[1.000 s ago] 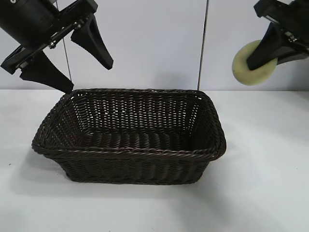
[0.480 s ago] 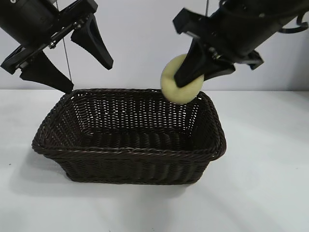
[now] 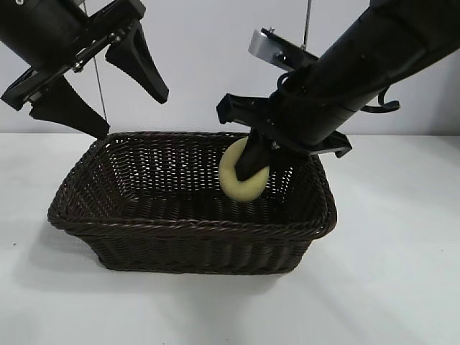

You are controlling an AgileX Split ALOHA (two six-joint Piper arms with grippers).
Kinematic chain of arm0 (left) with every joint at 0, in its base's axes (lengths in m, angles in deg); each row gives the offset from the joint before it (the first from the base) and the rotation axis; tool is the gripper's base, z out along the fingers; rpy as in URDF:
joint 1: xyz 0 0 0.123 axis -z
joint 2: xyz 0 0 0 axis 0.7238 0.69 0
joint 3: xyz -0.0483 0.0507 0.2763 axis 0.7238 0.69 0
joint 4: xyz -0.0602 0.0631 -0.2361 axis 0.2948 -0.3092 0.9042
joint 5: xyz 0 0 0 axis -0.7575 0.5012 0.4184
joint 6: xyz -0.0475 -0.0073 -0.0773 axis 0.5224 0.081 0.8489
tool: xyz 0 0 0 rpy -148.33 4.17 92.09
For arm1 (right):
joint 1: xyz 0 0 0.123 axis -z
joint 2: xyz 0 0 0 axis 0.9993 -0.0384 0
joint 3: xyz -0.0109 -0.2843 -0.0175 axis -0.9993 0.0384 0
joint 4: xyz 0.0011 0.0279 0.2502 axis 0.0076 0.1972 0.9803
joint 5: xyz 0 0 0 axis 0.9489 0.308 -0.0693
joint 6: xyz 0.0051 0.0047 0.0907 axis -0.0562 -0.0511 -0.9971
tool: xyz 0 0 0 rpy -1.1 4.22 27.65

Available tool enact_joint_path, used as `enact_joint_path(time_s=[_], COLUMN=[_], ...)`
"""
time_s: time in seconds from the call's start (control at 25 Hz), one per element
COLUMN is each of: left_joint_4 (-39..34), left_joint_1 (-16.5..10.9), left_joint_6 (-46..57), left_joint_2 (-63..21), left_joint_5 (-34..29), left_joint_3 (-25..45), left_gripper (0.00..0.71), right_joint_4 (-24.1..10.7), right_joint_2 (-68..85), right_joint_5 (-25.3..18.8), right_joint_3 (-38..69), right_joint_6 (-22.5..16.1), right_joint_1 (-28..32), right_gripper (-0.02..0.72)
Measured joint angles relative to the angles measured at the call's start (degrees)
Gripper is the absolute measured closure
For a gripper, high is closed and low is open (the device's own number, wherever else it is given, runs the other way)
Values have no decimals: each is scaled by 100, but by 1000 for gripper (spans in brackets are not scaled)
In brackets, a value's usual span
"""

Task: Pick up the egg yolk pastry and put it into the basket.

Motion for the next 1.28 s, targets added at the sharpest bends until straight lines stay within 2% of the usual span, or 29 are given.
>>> enact_joint_path(time_s=[0.2, 0.36, 0.6, 0.84, 1.0, 1.28], left_joint_4=[0, 0, 0, 0, 0, 0], left_joint_1=[0, 0, 0, 0, 0, 0], left_joint_6=[0, 0, 0, 0, 0, 0], left_joint_2=[0, 0, 0, 0, 0, 0], left_joint_5=[-6, -20, -20, -20, -20, -20], left_joint_3=[0, 0, 0, 0, 0, 0], left_gripper=[114, 114, 114, 114, 114, 114], right_joint_4=[-47, -309, -708, -806, -842, -818], right_joint_2=[0, 0, 0, 0, 0, 0], right_joint_5=[-444, -1018, -1840, -2577, -3118, -3424], right_joint_3=[-559, -1085, -1628, -1738, -1751, -1757], right_joint_6=[-92, -371, -621, -621, -621, -621], right_joint_1=[0, 98, 919, 1707, 1850, 1835], right_gripper=[174, 167, 167, 167, 167, 167])
